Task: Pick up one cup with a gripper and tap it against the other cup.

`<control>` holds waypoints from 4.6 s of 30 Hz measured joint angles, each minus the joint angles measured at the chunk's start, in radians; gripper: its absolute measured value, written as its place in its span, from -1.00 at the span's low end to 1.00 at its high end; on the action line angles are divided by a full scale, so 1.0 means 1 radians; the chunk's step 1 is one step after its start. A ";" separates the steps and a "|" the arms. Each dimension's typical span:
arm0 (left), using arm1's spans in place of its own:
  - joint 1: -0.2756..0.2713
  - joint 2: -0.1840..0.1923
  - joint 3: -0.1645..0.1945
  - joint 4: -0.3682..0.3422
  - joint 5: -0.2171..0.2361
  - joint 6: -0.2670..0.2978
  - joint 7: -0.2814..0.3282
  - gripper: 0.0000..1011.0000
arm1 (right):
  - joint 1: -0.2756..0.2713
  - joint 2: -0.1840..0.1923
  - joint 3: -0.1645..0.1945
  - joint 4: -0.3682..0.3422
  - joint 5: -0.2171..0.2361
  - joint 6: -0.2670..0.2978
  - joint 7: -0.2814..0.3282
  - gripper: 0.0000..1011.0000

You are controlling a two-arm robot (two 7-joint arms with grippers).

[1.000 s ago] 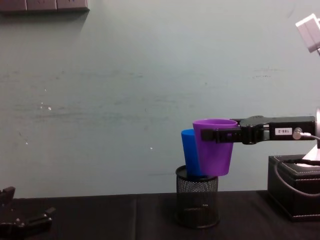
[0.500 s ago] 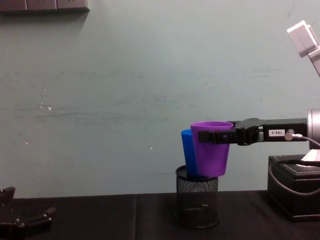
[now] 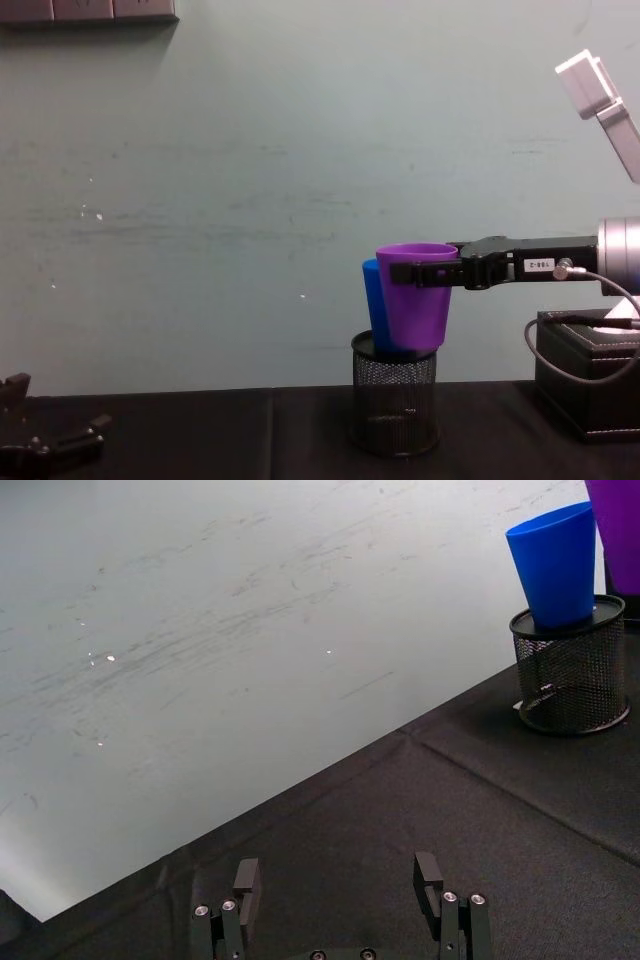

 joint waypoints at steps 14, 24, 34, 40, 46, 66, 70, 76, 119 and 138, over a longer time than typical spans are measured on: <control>0.000 0.000 0.000 0.000 0.000 0.000 0.000 0.98 | 0.079 -0.066 0.020 0.170 -0.039 -0.071 0.021 0.45; 0.000 0.000 0.000 0.000 0.000 0.000 0.000 0.98 | 0.092 -0.083 0.039 0.199 -0.060 -0.088 0.010 0.45; 0.000 0.000 0.000 0.000 0.000 0.000 0.000 0.98 | 0.094 -0.091 0.058 0.210 -0.074 -0.092 0.009 0.45; 0.000 0.000 0.000 0.000 0.000 0.000 0.000 0.98 | 0.094 -0.090 0.056 0.209 -0.073 -0.092 0.009 0.45; 0.000 0.000 0.000 0.000 0.000 0.000 0.000 0.98 | 0.093 -0.089 0.054 0.207 -0.072 -0.092 0.009 0.45; 0.000 0.000 0.000 0.000 0.000 0.000 0.000 0.98 | 0.091 -0.087 0.052 0.205 -0.070 -0.090 0.008 0.45; 0.000 0.000 0.000 0.000 0.000 0.000 0.000 0.98 | 0.091 -0.087 0.052 0.204 -0.070 -0.090 0.008 0.45; 0.000 0.000 0.000 0.000 0.000 0.000 0.000 0.98 | 0.091 -0.087 0.052 0.204 -0.070 -0.090 0.007 0.45; 0.000 0.000 0.000 0.000 0.000 0.000 0.000 0.98 | 0.091 -0.087 0.052 0.204 -0.070 -0.090 0.007 0.45; 0.000 0.000 0.000 0.000 0.000 0.000 0.000 0.98 | 0.091 -0.087 0.052 0.204 -0.070 -0.090 0.007 0.45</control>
